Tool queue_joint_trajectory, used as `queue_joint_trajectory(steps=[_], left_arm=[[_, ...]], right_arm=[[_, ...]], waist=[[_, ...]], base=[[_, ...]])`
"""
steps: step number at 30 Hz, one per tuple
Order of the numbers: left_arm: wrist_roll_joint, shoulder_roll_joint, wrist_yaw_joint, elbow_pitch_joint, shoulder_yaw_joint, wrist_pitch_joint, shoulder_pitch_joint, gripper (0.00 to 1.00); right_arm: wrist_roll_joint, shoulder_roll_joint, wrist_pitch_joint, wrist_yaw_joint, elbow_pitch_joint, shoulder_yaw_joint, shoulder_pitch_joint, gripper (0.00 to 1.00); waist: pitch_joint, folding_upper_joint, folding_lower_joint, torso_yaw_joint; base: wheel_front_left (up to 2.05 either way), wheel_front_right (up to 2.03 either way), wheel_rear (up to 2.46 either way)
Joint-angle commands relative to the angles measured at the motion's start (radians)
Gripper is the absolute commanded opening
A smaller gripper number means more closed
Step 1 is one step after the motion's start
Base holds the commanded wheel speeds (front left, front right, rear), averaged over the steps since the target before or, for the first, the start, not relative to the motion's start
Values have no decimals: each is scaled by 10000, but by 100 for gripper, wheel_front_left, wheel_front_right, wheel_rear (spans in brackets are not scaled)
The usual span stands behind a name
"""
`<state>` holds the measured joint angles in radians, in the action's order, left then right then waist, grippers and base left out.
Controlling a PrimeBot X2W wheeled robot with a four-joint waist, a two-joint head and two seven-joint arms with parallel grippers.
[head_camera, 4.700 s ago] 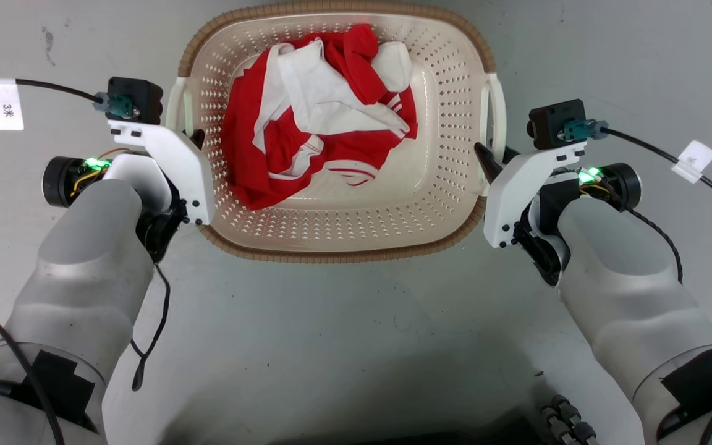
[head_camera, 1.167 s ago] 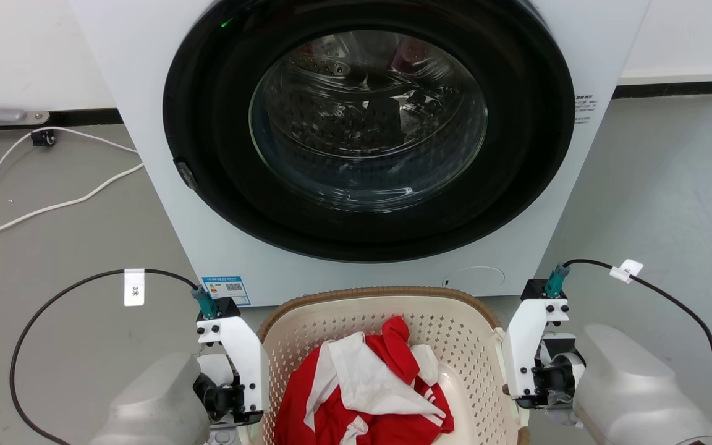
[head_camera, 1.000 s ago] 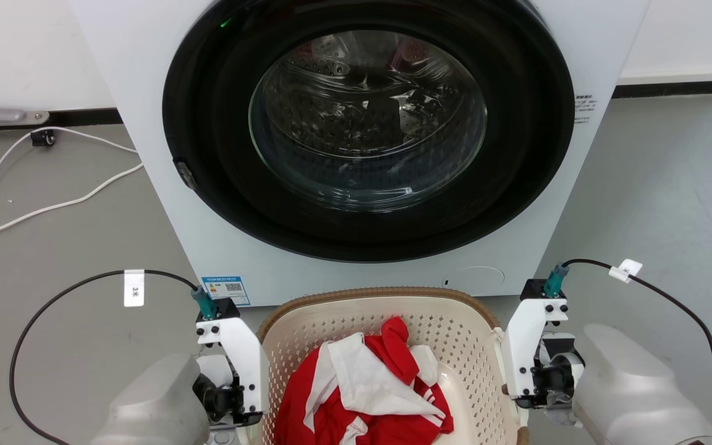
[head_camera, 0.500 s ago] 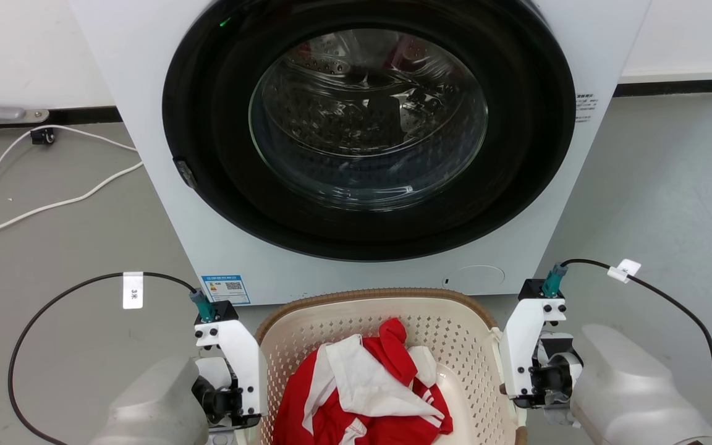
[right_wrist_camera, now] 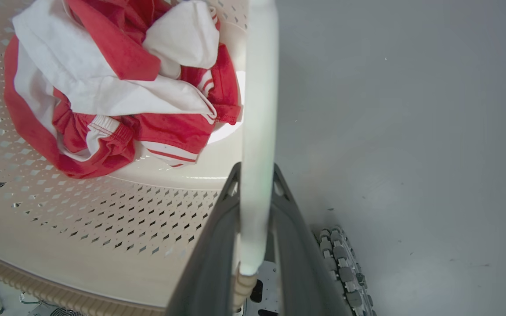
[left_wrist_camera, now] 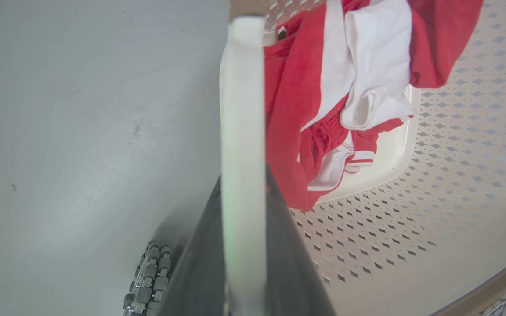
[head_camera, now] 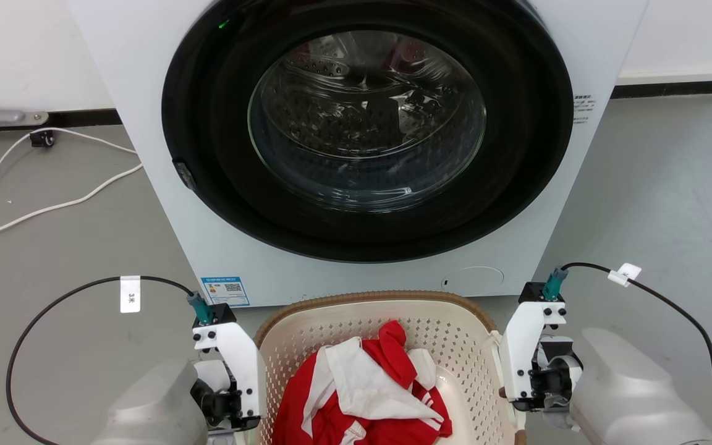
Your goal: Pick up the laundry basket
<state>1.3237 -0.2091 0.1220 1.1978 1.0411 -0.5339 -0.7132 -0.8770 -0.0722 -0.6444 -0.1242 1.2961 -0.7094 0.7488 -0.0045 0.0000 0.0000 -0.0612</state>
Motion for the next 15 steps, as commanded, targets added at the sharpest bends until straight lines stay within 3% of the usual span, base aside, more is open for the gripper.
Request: queue_joint_trajectory(steps=[1, 15], left_arm=[[88, 368, 158, -194, 11, 6, 37, 0], [200, 377, 156, -156, 109, 58, 34, 0]], right_arm=[[28, 373, -30, -120, -127, 32, -128, 0], [140, 379, -23, -120, -127, 170, -121, 0]], waist=[[1, 0, 0, 8], [9, 0, 0, 13]], base=[[0, 0, 0], [0, 0, 0]])
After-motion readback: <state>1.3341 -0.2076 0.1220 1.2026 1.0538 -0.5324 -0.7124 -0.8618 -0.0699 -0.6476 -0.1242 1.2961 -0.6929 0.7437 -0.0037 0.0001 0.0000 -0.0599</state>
